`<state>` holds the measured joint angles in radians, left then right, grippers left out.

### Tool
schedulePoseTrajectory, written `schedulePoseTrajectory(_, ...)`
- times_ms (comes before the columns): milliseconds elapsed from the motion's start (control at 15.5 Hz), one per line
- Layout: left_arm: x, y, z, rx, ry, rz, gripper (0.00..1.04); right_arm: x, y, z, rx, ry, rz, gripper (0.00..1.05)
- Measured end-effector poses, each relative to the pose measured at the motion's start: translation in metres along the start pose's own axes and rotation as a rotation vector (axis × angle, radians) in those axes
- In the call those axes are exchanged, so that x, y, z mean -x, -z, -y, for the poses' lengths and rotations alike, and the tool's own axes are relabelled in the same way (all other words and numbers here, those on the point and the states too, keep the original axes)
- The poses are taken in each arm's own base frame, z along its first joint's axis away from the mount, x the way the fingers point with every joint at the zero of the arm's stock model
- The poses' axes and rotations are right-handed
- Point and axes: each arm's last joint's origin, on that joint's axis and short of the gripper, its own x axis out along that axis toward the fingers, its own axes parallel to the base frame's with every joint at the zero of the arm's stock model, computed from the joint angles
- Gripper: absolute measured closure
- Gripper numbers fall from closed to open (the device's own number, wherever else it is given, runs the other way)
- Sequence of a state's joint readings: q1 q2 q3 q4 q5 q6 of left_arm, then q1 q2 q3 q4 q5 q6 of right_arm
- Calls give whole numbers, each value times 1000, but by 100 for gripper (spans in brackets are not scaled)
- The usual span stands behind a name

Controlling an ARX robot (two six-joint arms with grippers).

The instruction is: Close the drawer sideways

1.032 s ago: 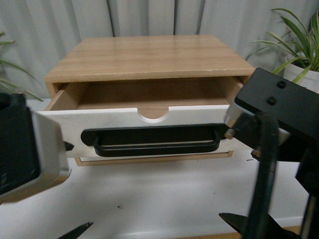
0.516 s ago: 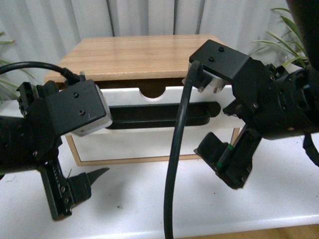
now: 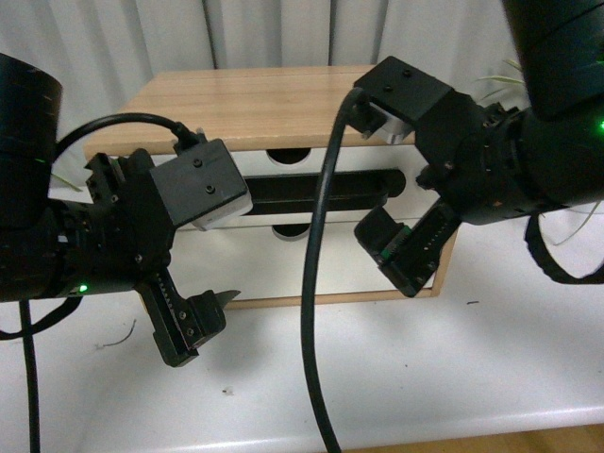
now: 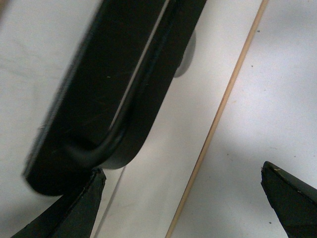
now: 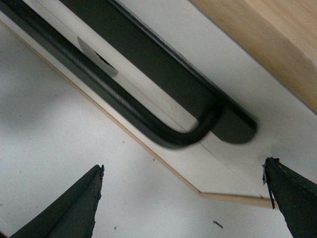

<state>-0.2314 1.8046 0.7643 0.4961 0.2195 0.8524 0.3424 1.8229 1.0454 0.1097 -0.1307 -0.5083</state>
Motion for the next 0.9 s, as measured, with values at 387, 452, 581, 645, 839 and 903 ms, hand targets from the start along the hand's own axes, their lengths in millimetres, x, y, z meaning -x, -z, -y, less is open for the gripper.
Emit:
schedulePoseTrajectory(387, 129, 6, 46, 181, -156, 185, 7, 129, 53, -35, -107, 187, 166, 6)
schedulePoseTrajectory(452, 151, 15, 56, 241, -204, 201, 7, 148, 68, -49, -154, 242, 184, 6)
schedulePoseTrajectory(581, 177, 35, 75, 383, -261, 190, 7, 173, 87, -66, -246, 349, 217, 6)
schedulePoseTrajectory(645, 185, 46, 82, 455, -286, 177, 7, 180, 97, -72, -287, 393, 219, 6)
schedulePoseTrajectory(839, 214, 58, 70, 657, -549, 252, 7, 195, 115, -75, -416, 588, 290, 6)
schedulePoseTrajectory(903, 214, 58, 70, 683, -548, 261, 7, 195, 117, -75, -422, 588, 284, 6)
